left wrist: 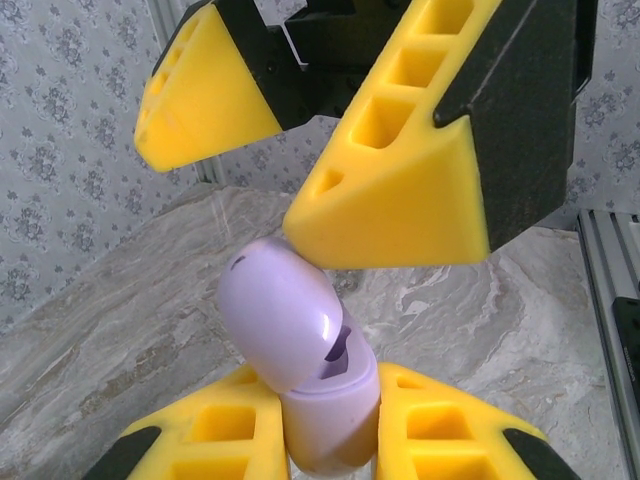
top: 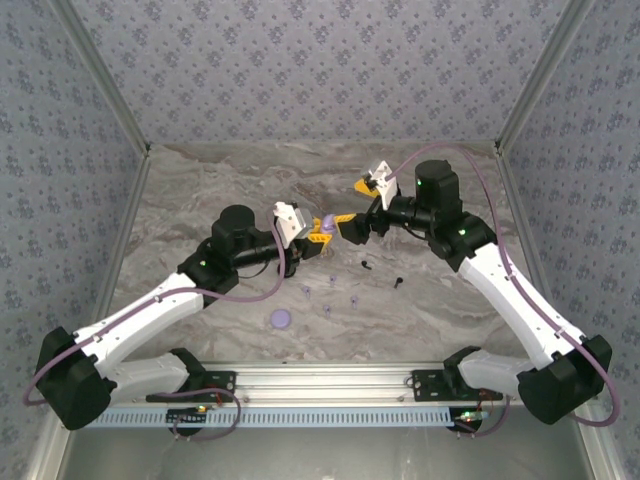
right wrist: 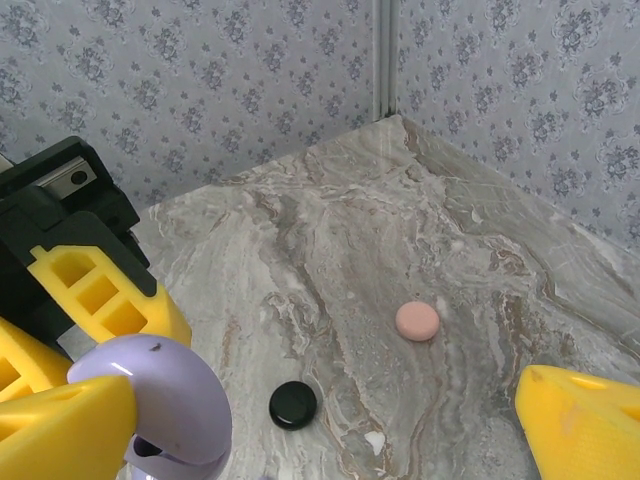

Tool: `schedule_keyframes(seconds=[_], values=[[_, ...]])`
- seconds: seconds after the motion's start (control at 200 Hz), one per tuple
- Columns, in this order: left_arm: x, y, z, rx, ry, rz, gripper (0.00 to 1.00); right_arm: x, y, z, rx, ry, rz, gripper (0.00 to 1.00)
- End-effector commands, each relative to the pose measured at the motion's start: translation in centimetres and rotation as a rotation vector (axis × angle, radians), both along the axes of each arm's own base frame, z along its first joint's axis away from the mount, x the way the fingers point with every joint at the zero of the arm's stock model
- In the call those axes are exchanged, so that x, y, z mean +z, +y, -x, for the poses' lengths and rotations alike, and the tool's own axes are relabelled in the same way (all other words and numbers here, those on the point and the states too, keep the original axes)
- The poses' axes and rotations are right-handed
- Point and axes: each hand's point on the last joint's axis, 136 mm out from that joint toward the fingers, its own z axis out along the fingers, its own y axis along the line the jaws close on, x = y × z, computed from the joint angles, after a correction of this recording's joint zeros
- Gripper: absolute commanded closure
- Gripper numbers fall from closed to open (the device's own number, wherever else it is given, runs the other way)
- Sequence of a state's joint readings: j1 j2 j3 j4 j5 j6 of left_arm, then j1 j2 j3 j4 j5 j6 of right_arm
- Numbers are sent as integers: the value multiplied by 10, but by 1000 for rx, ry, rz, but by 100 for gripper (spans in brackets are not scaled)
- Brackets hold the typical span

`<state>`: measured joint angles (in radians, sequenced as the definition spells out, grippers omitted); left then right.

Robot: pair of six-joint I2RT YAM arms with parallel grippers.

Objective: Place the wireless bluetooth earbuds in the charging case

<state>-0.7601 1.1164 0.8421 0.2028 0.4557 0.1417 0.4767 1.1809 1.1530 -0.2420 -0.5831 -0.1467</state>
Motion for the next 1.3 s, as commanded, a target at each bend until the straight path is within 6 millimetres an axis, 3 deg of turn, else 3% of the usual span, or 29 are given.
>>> schedule_keyframes(seconds=[0.0,0.3,0.525,0.825,0.934,1.294], values=[[21,-9,18,-99,-56,44,100,9,1,-4,-11,-21,-3,0],[19,-8,16,-83,-58,39,100,5,-2,16,46,-53,7,0],[19,-7,18,-90,-63,36,100,-5,-10,46,190,-93,48,0],[28,-7,35,-175,-80,49,100,-6,-7,77,425,-200,106,25],[31,-6,40,-194,-85,57,100,3,-2,79,460,-218,104,32],[35,-6,41,-200,-86,70,100,-9,11,83,514,-164,114,54]])
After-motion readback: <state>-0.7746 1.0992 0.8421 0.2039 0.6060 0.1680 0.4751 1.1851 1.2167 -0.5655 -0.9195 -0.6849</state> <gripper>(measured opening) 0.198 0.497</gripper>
